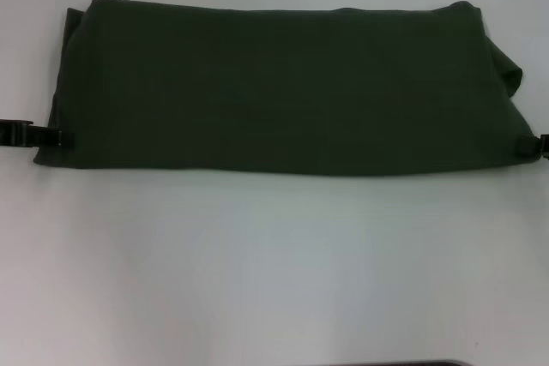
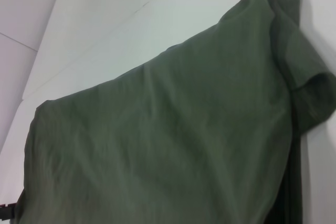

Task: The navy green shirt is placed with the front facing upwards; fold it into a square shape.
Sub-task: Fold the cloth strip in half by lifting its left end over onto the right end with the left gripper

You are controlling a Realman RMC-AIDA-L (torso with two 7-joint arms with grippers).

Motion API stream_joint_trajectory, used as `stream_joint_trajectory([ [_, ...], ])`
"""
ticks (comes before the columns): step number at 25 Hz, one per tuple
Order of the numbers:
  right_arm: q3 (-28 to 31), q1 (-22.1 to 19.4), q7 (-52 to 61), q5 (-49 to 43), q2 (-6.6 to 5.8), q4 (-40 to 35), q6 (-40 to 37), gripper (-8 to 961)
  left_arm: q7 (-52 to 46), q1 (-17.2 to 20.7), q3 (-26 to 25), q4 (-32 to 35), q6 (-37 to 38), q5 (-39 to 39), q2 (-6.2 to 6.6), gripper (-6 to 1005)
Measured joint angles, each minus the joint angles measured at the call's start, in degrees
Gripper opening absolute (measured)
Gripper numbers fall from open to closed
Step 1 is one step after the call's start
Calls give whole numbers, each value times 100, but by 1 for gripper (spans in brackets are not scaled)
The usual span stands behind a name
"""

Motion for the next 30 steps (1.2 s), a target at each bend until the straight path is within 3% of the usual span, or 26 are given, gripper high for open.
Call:
stream_joint_trajectory([
  [27, 3, 33, 23, 1, -15, 44, 81, 15, -1, -145, 275, -94, -17, 9, 3, 528],
  [30, 7, 40, 23, 0, -15, 44, 83, 15, 6, -146, 274, -95, -18, 9, 5, 421],
])
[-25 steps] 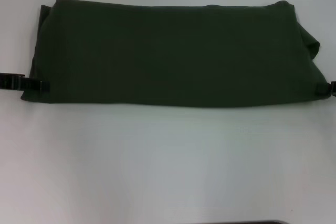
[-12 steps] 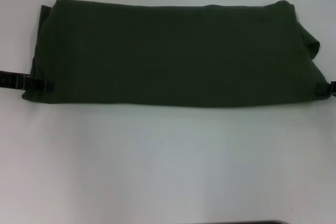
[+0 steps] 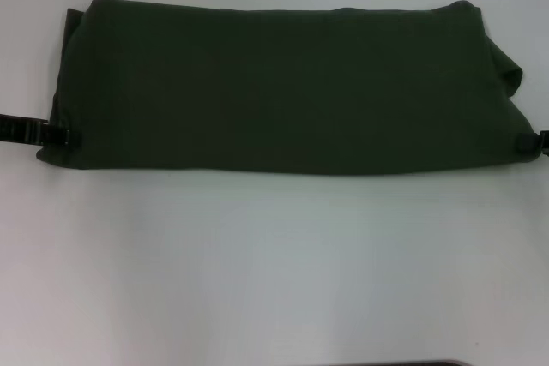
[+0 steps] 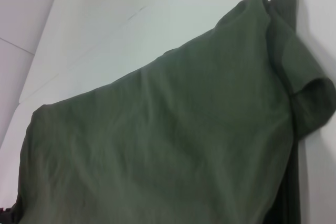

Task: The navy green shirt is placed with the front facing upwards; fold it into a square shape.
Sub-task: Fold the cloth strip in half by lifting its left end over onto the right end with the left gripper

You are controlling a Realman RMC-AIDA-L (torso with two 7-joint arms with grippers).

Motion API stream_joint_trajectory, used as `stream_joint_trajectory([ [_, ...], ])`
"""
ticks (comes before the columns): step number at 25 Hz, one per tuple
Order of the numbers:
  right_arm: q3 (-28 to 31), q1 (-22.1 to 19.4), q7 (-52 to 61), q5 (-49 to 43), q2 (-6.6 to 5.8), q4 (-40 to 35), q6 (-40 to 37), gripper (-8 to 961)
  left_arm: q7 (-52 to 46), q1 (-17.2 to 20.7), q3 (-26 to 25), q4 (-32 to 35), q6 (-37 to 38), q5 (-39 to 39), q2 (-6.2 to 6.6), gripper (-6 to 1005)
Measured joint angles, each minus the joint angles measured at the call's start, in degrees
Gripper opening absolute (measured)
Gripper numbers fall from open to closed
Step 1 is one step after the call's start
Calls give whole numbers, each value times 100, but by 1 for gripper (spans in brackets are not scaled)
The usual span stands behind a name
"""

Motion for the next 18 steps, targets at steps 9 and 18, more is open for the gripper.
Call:
stream_joint_trajectory([
  [9, 4, 46, -1, 0, 1, 0, 26, 15, 18, 4, 40, 1, -65, 19, -5, 349],
  [18, 15, 60, -1, 15, 1, -11, 32, 15, -99, 5, 231, 40, -175, 138, -32, 292],
])
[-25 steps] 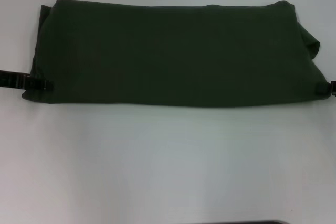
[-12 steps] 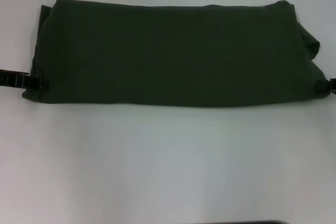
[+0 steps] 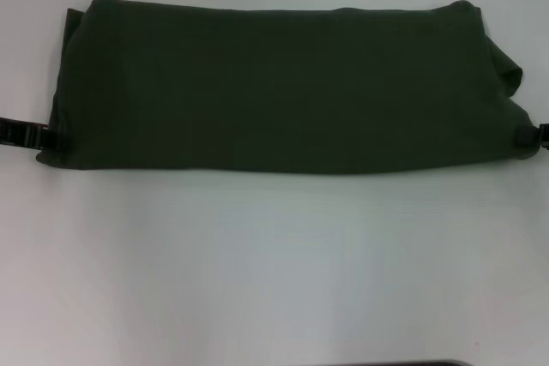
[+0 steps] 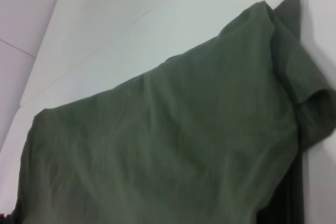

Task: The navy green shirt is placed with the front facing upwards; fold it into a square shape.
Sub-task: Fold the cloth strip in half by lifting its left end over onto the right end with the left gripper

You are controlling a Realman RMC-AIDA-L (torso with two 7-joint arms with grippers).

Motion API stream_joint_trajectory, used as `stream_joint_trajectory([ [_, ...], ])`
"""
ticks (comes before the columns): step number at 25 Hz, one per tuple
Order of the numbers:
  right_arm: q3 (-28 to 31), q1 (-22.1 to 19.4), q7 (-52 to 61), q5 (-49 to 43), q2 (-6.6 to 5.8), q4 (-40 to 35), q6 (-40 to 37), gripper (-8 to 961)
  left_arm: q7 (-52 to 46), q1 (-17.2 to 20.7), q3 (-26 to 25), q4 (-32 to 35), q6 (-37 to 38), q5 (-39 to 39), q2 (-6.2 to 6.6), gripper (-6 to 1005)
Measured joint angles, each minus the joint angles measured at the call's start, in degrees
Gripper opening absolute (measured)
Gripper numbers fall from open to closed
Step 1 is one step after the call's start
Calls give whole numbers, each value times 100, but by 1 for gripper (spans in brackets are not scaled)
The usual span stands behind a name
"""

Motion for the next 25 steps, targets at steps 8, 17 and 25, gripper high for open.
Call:
stream_joint_trajectory([
  [8, 7, 0, 0, 3, 0, 5, 0, 14, -4, 3, 3, 8, -25, 9, -3, 39],
  [17, 7, -15, -7, -2, 0, 2, 5, 14, 1, 38, -7, 93, 233, 14, 5, 6],
  [25, -33, -59, -52, -13, 0, 15, -5, 14, 12, 288, -120, 633, 914, -43, -10, 5],
])
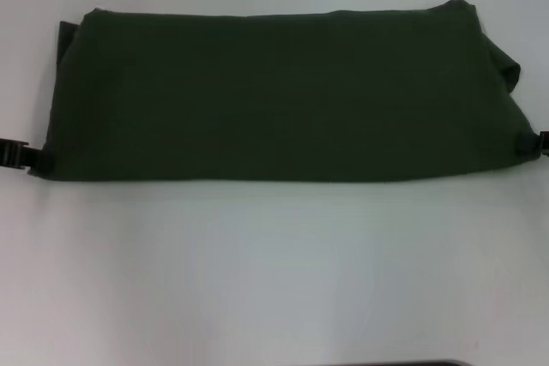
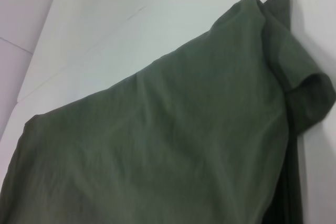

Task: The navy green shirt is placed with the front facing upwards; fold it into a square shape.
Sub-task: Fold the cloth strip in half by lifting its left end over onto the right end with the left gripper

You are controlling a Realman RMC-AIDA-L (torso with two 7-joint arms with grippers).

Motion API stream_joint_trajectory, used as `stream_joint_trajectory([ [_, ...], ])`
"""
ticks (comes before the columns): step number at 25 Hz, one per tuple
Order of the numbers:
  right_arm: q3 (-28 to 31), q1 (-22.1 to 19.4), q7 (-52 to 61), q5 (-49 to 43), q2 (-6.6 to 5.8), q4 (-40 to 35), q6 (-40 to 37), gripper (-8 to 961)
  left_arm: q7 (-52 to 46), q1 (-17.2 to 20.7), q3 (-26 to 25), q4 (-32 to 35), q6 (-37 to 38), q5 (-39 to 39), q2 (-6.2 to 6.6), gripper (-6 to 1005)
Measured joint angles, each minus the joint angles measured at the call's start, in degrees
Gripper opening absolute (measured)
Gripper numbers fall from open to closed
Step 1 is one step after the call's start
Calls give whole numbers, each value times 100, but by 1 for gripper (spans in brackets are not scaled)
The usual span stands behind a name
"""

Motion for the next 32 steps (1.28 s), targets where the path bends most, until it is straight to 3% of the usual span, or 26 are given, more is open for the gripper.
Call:
stream_joint_trajectory([
  [15, -31, -3, -22, -274, -51, 4, -376, 15, 308, 369, -583, 300, 1097, 26, -11, 5],
  [32, 35, -312, -124, -441, -59, -49, -1130, 15, 422, 764, -929, 576, 1579, 64, -5, 5],
])
